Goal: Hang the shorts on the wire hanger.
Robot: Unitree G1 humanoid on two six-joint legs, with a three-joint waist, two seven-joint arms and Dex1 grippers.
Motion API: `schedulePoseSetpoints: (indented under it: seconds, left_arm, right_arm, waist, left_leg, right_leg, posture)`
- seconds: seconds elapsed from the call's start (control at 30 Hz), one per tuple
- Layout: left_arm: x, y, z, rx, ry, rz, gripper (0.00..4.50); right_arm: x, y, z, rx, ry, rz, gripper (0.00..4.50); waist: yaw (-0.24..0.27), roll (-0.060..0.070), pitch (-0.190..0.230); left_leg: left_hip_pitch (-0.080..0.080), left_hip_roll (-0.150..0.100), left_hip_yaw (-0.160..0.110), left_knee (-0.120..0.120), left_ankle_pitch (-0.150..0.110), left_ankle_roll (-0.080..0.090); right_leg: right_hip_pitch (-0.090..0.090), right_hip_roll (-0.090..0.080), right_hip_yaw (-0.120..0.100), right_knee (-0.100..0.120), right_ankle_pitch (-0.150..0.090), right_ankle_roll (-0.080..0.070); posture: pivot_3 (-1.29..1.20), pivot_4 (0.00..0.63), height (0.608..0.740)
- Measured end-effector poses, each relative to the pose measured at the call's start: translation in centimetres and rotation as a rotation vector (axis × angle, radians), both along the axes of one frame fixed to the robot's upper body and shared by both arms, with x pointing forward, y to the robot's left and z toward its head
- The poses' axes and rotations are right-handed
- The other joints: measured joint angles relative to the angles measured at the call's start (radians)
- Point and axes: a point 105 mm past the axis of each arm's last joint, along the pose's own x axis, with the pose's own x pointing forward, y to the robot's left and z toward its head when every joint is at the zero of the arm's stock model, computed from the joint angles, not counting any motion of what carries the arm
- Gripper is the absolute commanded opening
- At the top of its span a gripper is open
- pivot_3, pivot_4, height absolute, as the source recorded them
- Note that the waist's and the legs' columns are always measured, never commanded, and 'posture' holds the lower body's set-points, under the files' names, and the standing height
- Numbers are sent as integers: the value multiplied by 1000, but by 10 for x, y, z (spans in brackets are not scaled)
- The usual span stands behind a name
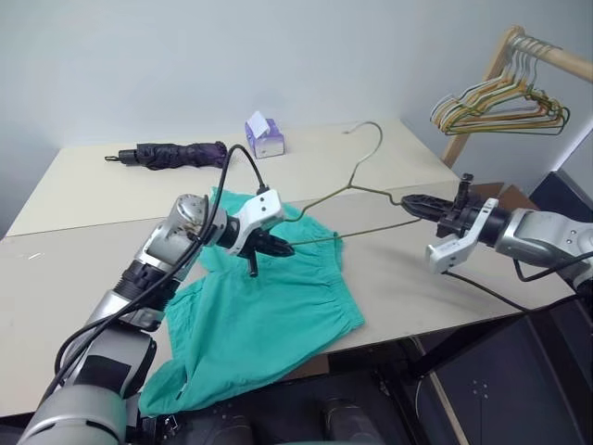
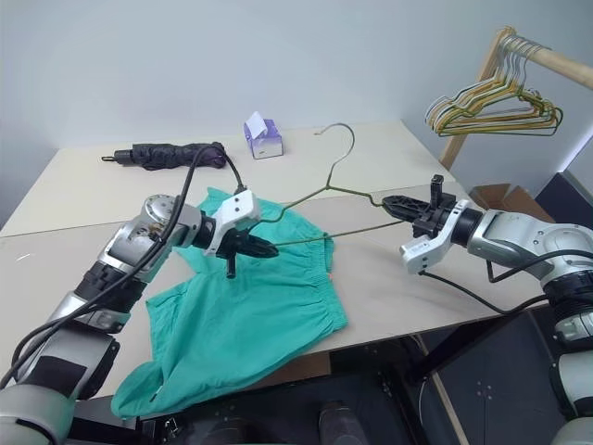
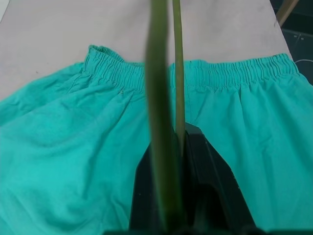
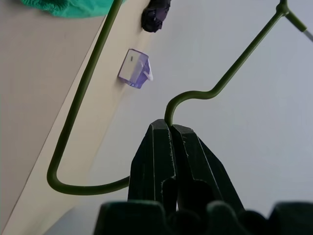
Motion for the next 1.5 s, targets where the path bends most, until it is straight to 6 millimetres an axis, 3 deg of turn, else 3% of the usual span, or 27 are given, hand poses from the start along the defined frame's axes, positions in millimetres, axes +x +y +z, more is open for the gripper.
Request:
schedulePoseSetpoints:
  seconds: [0.27, 0.43, 0.57, 0.7, 0.87, 1.07, 1.17, 1.27, 1.5]
  left_arm:
    - [2, 7, 1, -1, 3, 37, 0]
    - [8, 14, 1, -4, -38, 91, 0]
    - [6, 29, -4, 82, -231, 21, 0]
    - [2, 36, -2, 134, -382, -88, 0]
    - [-4, 33, -1, 122, -397, -156, 0]
    - [-10, 28, -2, 113, -392, -198, 0]
    - [-10, 27, -2, 113, -396, -205, 0]
    - [-10, 27, -2, 114, -396, -207, 0]
    - [-10, 27, -2, 114, -395, -208, 0]
  right_arm:
    - [-18, 19, 1, 99, 126, 113, 2769]
    - [-32, 28, -4, 220, 326, 111, 4472]
    - [-37, 29, 0, 430, 694, -21, 4472]
    - [-37, 11, 15, 492, 944, -196, 4472]
    - [-38, 5, -2, 390, 1093, -357, 4472]
    - [-25, 19, -18, 349, 1126, -451, 4472]
    - [-23, 22, -21, 315, 1142, -486, 3851]
    - [-25, 24, -30, 262, 1173, -502, 2753]
    - [-27, 28, -35, 224, 1195, -496, 667]
  waist:
    - [-2, 0, 0]
    - [0, 0, 0]
    - [2, 0, 0]
    - [25, 1, -1]
    - [51, 1, -1]
    - [58, 2, -1]
    - [60, 2, -1]
    - [66, 2, -1]
    - [70, 2, -1]
  left_leg:
    - [0, 0, 0, 0, 0, 0]
    - [1, 0, -2, 1, 0, 0]
    - [2, 0, -3, 1, 0, 0]
    - [2, 1, -2, 1, 0, 1]
    - [-1, 1, 0, 2, -1, 1]
    - [-2, 0, 1, 2, -1, 1]
    - [-3, 0, 0, 3, -1, 1]
    - [-3, 0, 1, 3, -1, 1]
    - [-3, 0, 1, 3, -1, 1]
  right_leg:
    - [1, 0, 0, 0, 0, 0]
    - [3, 0, -1, 0, 0, 0]
    - [3, 0, -1, 1, 0, 0]
    - [3, 0, -2, 0, 0, 0]
    - [0, 0, -2, 0, 0, 0]
    - [-1, 0, -2, 1, 0, 0]
    - [-1, 0, -2, 0, 0, 1]
    - [-1, 0, -2, 1, 0, 1]
    - [-1, 0, -2, 1, 0, 1]
  posture:
    - [-72, 0, 740]
    - [-65, 0, 740]
    - [-63, 0, 740]
    - [-63, 0, 740]
    - [-59, 0, 740]
    - [-52, 0, 740]
    - [-49, 0, 740]
    - [-46, 0, 740]
    - [-49, 0, 740]
